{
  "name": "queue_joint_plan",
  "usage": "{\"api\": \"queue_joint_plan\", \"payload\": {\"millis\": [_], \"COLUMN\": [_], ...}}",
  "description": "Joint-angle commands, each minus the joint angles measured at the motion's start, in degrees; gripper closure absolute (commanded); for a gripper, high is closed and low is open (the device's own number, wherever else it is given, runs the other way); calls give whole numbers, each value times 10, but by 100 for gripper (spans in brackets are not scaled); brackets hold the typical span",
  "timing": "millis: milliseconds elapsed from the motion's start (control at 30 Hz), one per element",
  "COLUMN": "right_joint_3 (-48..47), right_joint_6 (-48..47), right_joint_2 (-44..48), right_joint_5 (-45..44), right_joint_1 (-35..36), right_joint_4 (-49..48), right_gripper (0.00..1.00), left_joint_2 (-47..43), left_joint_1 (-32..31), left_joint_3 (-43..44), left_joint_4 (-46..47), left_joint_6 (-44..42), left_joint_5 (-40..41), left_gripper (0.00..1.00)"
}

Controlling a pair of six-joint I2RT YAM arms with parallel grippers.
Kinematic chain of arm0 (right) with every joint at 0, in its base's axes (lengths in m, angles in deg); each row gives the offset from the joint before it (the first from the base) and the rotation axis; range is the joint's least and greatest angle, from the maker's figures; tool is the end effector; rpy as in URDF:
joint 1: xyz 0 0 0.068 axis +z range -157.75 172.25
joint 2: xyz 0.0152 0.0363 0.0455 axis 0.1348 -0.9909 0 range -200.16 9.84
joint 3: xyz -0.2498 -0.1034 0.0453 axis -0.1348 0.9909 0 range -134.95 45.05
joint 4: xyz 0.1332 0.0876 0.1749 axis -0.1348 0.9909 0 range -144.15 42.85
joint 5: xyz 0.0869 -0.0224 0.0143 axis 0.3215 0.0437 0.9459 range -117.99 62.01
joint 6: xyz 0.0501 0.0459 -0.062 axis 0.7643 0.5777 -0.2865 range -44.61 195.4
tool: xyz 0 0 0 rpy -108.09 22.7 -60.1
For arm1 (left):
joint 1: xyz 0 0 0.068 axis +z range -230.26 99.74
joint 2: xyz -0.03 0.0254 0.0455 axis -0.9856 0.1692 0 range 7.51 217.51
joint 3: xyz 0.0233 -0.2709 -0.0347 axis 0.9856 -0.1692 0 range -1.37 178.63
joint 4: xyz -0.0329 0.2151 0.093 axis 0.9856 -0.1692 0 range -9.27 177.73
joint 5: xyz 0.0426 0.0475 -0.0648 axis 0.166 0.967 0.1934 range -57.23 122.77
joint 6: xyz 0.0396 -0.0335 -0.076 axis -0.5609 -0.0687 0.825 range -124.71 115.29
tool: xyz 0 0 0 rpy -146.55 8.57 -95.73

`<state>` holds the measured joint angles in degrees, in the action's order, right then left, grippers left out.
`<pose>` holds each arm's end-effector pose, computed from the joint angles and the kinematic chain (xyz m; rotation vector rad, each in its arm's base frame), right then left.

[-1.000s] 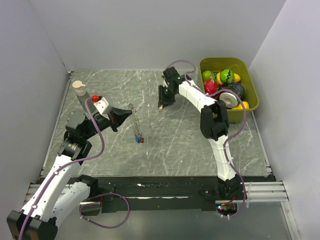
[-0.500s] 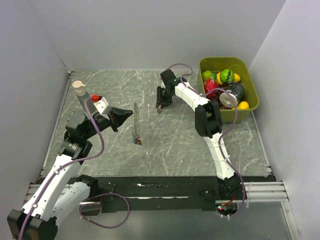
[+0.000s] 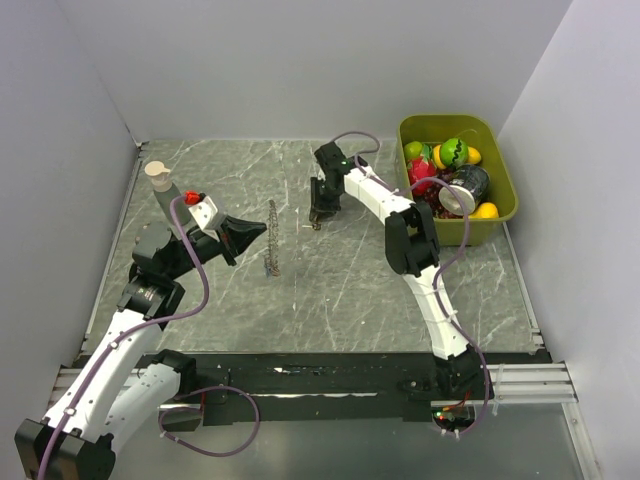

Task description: Put the keys on the keyring

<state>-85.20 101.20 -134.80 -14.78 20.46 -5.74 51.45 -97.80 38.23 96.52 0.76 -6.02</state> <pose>0.4610 0.2687 0.1337 -0.1353 2.7602 0.5886 0.1647 -0.1064 0.3516 0.7082 1.3983 -0.8212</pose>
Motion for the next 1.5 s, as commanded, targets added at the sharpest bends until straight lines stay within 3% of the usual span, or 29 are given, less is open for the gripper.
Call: {"api": "queue_joint_plan", "payload": {"millis": [0,300,667,833,1467], "right_joint_3": [2,162,253,251,324], "right_joint_6": [-20,-59,-75,-93,-253], "right_joint_2": [-2,73,200,215,252], "right_joint_5": [15,29,11,16,-212], "right_joint_1": [5,26,30,36,119], "right_joint_4": [51,39,-18,-14,-37], "right_gripper": [69,69,61,61,55], "left_joint_2": [-13,-17,-20,-16,-6], "left_joint_1": [1,2,2,2,2], "left_joint_3": [15,15,7,5,-3], "left_joint_4": [34,35,40,46,68], "left_joint_6": [2,7,12,13,30], "left_joint_5": [-12,-16,-16,-18,-26], "left_gripper": [99,99,99,99,99]}}
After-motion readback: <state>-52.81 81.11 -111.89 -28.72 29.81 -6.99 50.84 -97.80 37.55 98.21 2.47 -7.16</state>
